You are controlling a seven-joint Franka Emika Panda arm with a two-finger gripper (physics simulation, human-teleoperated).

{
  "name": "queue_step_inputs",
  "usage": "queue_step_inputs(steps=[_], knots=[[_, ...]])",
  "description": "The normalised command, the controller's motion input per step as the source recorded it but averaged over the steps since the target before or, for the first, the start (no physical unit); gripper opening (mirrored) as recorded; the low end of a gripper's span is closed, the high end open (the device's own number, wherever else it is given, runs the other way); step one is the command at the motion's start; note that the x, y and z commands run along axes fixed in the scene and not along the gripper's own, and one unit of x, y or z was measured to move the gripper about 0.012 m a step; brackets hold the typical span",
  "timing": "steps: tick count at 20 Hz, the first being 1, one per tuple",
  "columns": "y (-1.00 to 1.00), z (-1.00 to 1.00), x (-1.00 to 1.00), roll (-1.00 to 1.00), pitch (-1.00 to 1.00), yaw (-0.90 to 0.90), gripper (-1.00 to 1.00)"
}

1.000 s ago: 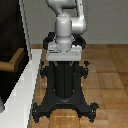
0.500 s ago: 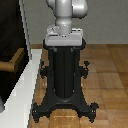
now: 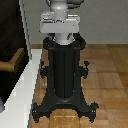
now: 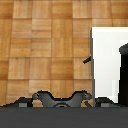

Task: Open the door by pressing down and pulling on the handle.

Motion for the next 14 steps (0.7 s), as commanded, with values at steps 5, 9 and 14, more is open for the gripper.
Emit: queue_step_inputs(steps=[5,9,14], knots=[[-0.6,0.0,0.0,0.0,0.0,0.0,1.0],[-1.0,0.0,0.0,0.0,0.0,0.0,1.0],[-0.8,0.0,0.0,0.0,0.0,0.0,1.0]])
